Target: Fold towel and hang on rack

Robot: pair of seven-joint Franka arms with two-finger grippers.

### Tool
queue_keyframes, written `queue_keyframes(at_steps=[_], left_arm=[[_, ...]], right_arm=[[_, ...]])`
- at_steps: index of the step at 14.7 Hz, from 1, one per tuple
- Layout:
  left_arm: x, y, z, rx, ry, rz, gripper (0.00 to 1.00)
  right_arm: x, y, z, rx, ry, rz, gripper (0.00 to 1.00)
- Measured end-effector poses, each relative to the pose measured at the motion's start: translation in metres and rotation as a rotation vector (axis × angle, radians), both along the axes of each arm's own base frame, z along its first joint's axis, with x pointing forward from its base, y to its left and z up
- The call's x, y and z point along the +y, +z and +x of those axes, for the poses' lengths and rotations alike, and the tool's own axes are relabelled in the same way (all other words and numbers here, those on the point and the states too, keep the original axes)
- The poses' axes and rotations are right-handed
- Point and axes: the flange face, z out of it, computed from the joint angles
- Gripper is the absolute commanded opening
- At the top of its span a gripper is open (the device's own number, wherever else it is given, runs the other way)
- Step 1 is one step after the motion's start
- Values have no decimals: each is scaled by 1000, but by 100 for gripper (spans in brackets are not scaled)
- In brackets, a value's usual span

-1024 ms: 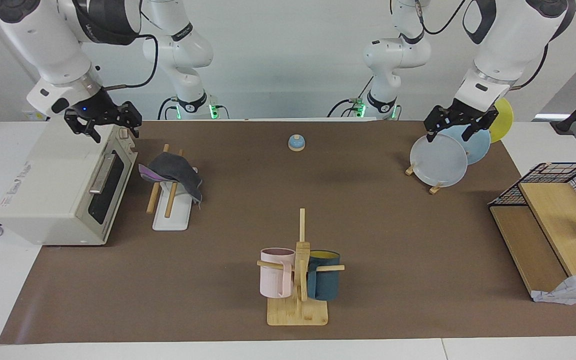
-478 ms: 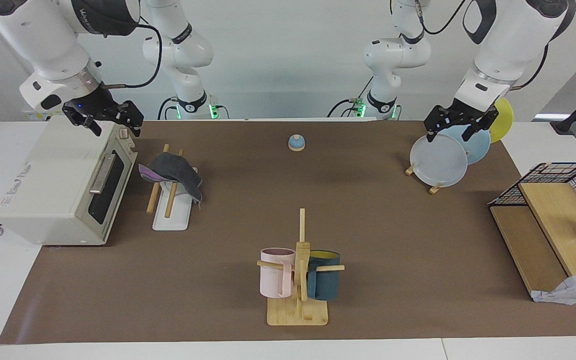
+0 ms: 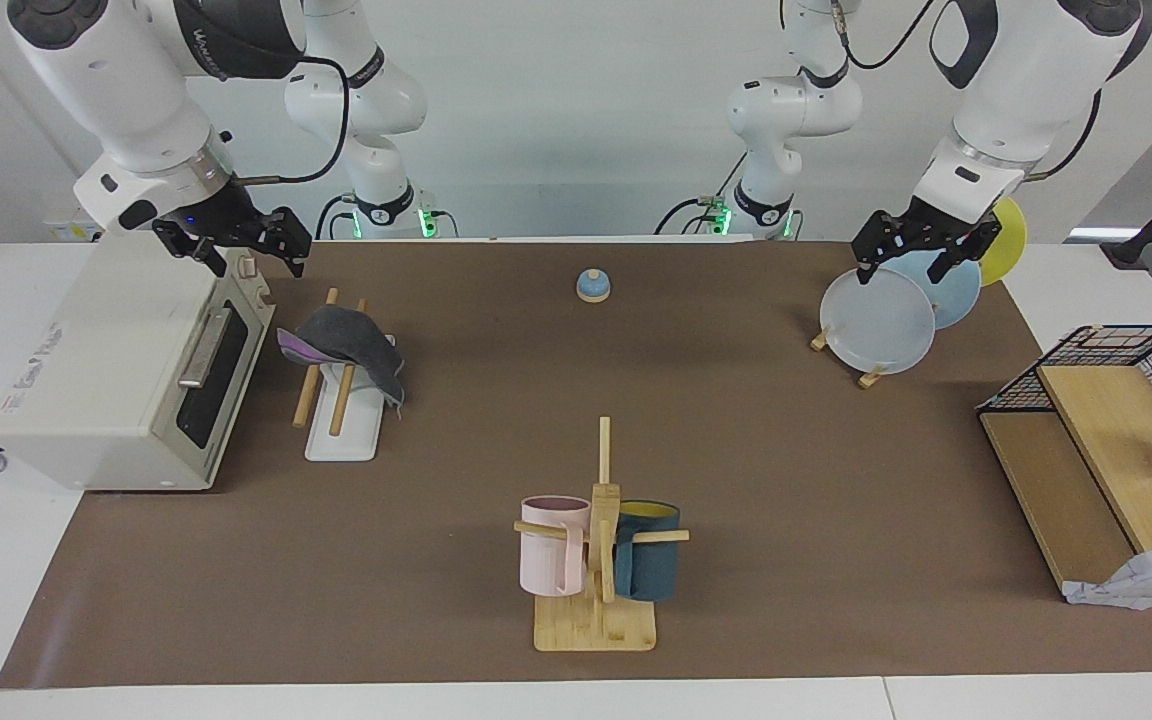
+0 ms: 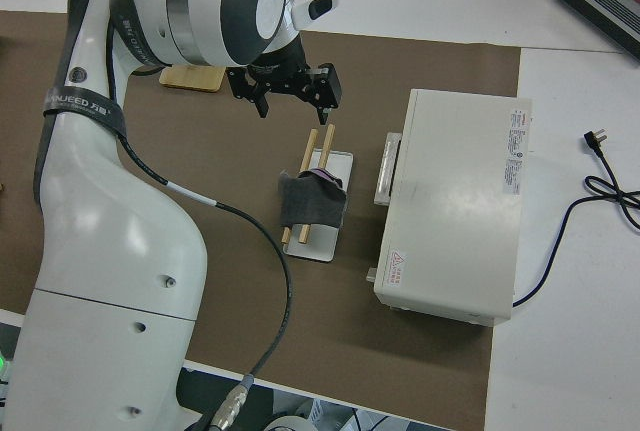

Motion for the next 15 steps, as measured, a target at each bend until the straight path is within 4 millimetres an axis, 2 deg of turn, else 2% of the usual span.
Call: queue_keyframes(at_steps=[2, 5, 9, 13, 15], left_arm=[[13, 0, 2, 0, 23, 0, 100], [29, 0, 3, 0, 52, 0, 100], [28, 0, 3, 1, 50, 0, 100], [28, 0, 3, 1, 50, 0, 100], [28, 0, 3, 1, 50, 0, 100]], right_arm=[[-9, 2, 0, -4, -16, -4, 100], [-12, 1, -1, 4, -21, -4, 100], [-8, 2, -2, 2, -14, -3, 100], [-6, 10, -15, 20, -13, -4, 100], [-9, 14, -14, -11, -17, -5, 100]])
